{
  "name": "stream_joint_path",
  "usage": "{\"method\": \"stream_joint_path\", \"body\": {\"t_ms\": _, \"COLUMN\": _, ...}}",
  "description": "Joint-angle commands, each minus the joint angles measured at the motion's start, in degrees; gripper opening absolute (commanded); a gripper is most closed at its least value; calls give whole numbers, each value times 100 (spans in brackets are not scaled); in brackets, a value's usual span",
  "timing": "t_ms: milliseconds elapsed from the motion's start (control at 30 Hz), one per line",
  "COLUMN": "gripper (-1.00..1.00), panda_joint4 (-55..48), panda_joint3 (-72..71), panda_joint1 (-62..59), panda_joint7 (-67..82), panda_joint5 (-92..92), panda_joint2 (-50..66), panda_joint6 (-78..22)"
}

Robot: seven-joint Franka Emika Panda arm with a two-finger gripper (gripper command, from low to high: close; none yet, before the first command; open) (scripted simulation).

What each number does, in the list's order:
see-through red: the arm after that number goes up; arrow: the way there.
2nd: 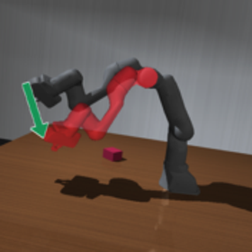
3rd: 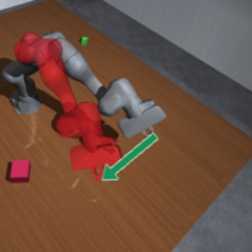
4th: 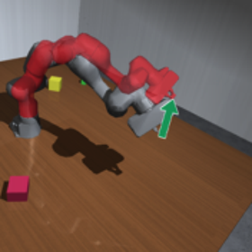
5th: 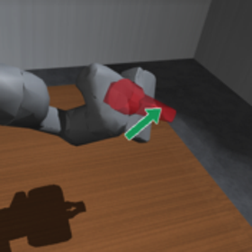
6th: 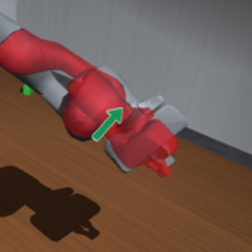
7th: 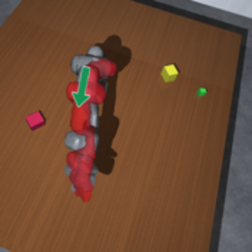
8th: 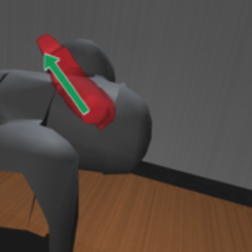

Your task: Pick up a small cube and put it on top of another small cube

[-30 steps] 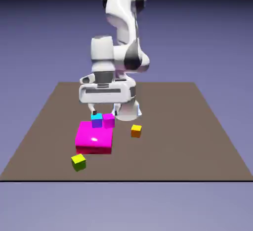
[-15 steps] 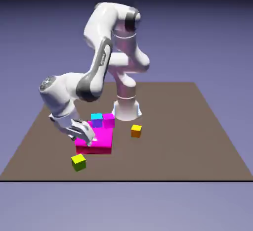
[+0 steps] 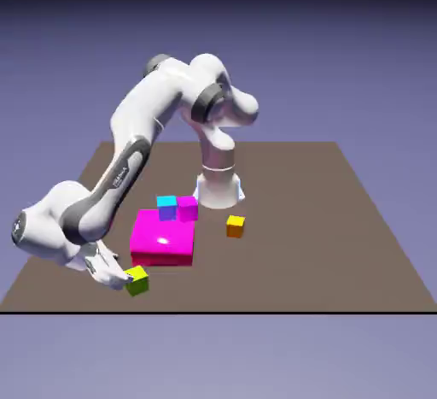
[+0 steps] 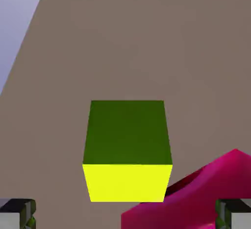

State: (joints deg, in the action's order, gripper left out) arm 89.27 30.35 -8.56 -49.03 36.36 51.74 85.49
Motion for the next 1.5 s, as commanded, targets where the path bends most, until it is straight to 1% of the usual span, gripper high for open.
{"method": "stream_joint_path", "body": {"t_ms": 0, "gripper": 0, "panda_joint4": 208, "panda_joint3": -41, "panda_joint1": 71, "panda_joint7": 59, "panda_joint5": 64, "panda_joint2": 36, "panda_joint6": 219}}
{"method": "stream_joint_path", "body": {"t_ms": 67, "gripper": 0, "panda_joint4": 525, "panda_joint3": -104, "panda_joint1": 179, "panda_joint7": 149, "panda_joint5": 161, "panda_joint2": 92, "panda_joint6": 553}}
{"method": "stream_joint_path", "body": {"t_ms": 100, "gripper": -100, "panda_joint4": 525, "panda_joint3": -104, "panda_joint1": 179, "panda_joint7": 149, "panda_joint5": 161, "panda_joint2": 92, "panda_joint6": 553}}
{"method": "stream_joint_path", "body": {"t_ms": 133, "gripper": -100, "panda_joint4": 525, "panda_joint3": -104, "panda_joint1": 179, "panda_joint7": 149, "panda_joint5": 161, "panda_joint2": 92, "panda_joint6": 553}}
{"method": "stream_joint_path", "body": {"t_ms": 233, "gripper": -100, "panda_joint4": -97, "panda_joint3": 19, "panda_joint1": -33, "panda_joint7": -27, "panda_joint5": -30, "panda_joint2": -17, "panda_joint6": -102}}
{"method": "stream_joint_path", "body": {"t_ms": 267, "gripper": -100, "panda_joint4": -110, "panda_joint3": 41, "panda_joint1": -84, "panda_joint7": -104, "panda_joint5": -75, "panda_joint2": -134, "panda_joint6": -184}}
{"method": "stream_joint_path", "body": {"t_ms": 1433, "gripper": -100, "panda_joint4": 7097, "panda_joint3": 38, "panda_joint1": -1113, "panda_joint7": -3452, "panda_joint5": -947, "panda_joint2": -7401, "panda_joint6": 2346}}
{"method": "stream_joint_path", "body": {"t_ms": 1467, "gripper": -100, "panda_joint4": 7150, "panda_joint3": 38, "panda_joint1": -1121, "panda_joint7": -3477, "panda_joint5": -953, "panda_joint2": -7456, "panda_joint6": 2365}}
